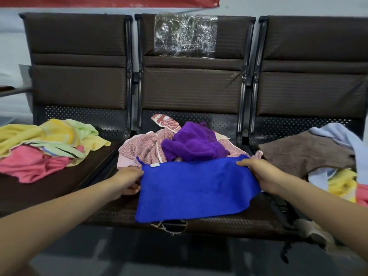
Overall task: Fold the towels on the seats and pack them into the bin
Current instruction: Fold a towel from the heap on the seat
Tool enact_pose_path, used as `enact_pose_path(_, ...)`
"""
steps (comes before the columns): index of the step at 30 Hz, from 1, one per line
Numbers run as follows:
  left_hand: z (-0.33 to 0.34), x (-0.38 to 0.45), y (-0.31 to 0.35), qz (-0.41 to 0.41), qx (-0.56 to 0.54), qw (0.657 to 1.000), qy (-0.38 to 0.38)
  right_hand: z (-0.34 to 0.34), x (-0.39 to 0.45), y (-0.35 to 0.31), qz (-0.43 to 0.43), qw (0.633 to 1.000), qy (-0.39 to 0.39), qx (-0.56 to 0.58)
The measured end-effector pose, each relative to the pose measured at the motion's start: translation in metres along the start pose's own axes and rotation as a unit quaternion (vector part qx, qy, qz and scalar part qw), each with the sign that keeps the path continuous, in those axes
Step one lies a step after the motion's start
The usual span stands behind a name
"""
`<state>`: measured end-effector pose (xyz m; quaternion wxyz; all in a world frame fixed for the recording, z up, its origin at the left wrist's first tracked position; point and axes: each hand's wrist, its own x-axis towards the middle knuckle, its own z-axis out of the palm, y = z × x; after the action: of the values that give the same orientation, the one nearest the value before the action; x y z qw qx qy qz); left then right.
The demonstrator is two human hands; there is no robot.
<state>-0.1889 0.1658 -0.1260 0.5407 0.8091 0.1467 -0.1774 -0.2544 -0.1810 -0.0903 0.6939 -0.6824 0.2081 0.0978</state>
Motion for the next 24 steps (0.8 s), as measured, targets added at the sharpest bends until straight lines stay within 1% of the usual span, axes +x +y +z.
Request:
enact_pose_path(3, -0.005, 0.0, 0.002, 0.013, -0.033, 0.999, 0.028, 0.036, -0.018, -0.022, -0.057, 0.995, -0.074, 0.017)
enact_pose_path(5, -0.008, 0.001, 0.004, 0.016, -0.053, 0.997, 0.045, 0.066, -0.023, -0.028, -0.103, 0.99, -0.097, 0.006)
enact_pose_path(7, -0.011, -0.002, 0.005, 0.003, -0.069, 0.997, 0.036, 0.099, -0.022, -0.028, -0.125, 0.985, -0.12, -0.011)
enact_pose_path(10, -0.008, -0.014, 0.003, -0.013, -0.071, 0.997, -0.011, 0.14, -0.015, -0.019, -0.108, 0.973, -0.191, -0.074)
enact_pose_path(12, -0.004, -0.021, 0.001, -0.024, -0.067, 0.997, -0.036, 0.154, -0.008, -0.015, -0.082, 0.956, -0.249, -0.133)
enact_pose_path(13, 0.0, -0.023, 0.0, -0.027, -0.065, 0.997, -0.041, 0.154, -0.004, -0.015, -0.083, 0.951, -0.251, -0.161)
enact_pose_path(15, 0.004, -0.024, 0.002, -0.014, -0.051, 0.998, -0.033, 0.149, 0.006, -0.018, -0.103, 0.946, -0.204, -0.23)
enact_pose_path(17, 0.008, -0.023, 0.006, 0.022, -0.017, 1.0, -0.013, 0.134, 0.016, -0.02, -0.135, 0.927, -0.135, -0.323)
enact_pose_path(19, 0.011, -0.02, 0.009, 0.049, 0.008, 0.999, -0.002, 0.117, 0.026, -0.018, -0.159, 0.895, -0.085, -0.407)
enact_pose_path(21, 0.016, -0.018, 0.011, 0.061, 0.035, 0.997, -0.01, 0.099, 0.033, -0.011, -0.166, 0.853, -0.051, -0.492)
enact_pose_path(23, 0.021, -0.016, 0.011, 0.104, 0.108, 0.989, -0.007, 0.088, 0.039, -0.003, -0.162, 0.816, -0.023, -0.554)
enact_pose_path(24, 0.024, -0.014, 0.012, 0.136, 0.139, 0.981, 0.003, 0.084, 0.041, 0.002, -0.165, 0.81, -0.009, -0.562)
